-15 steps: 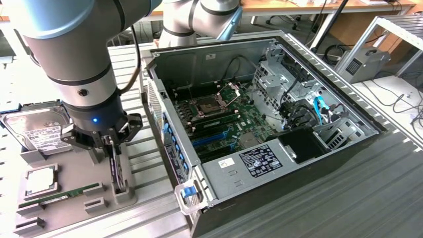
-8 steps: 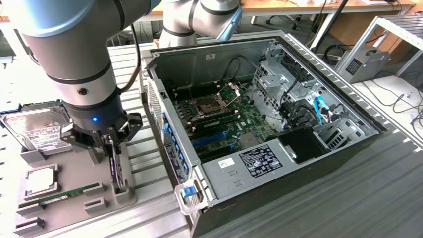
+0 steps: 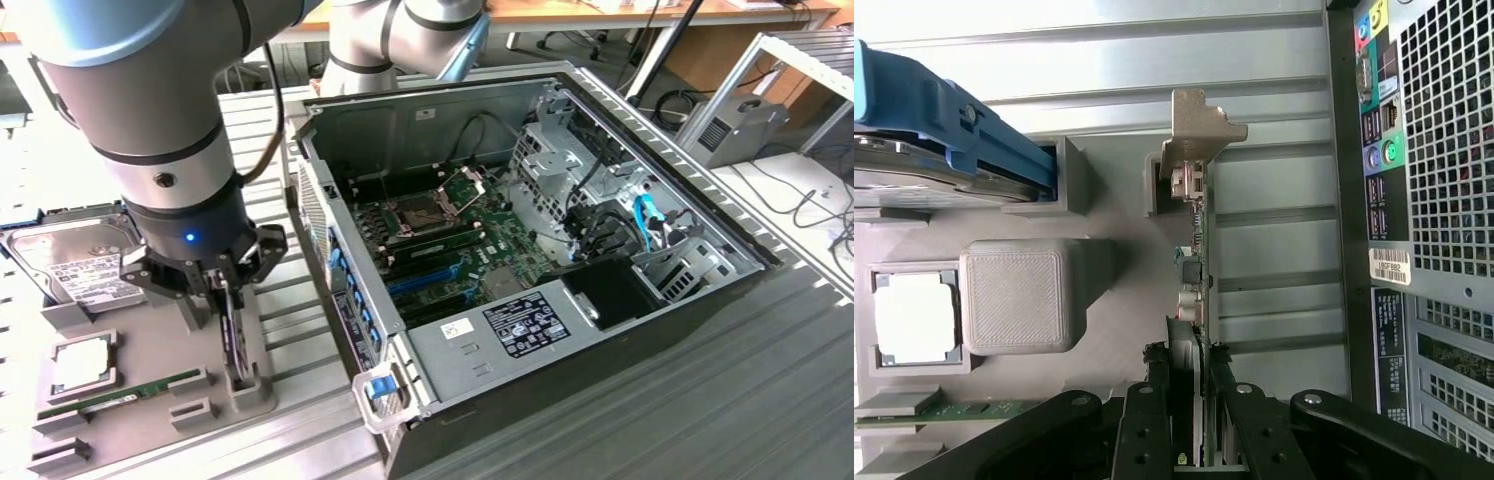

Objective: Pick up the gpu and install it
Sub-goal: 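Pick up the gpu and move the gpu toward the slot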

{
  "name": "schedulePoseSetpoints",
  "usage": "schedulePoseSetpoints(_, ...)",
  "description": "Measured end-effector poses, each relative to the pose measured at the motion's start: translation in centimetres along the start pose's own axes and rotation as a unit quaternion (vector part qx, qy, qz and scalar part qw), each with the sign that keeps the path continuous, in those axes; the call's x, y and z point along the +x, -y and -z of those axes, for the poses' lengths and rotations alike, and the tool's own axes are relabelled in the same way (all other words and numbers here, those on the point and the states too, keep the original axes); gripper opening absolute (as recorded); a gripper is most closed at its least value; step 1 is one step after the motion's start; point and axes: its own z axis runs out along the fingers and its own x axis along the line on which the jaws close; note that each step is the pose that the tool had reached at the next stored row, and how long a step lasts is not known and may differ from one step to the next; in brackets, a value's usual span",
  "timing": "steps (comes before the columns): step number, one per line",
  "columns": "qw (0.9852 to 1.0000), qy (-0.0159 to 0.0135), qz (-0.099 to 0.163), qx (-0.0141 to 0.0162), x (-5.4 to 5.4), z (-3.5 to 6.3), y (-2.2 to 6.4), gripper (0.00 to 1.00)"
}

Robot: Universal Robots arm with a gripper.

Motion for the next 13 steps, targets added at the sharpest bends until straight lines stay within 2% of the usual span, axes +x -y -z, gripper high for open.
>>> schedulePoseSetpoints(13, 1.0, 0.0, 0.0, 0.0, -0.01, 0.65, -0.03, 0.26)
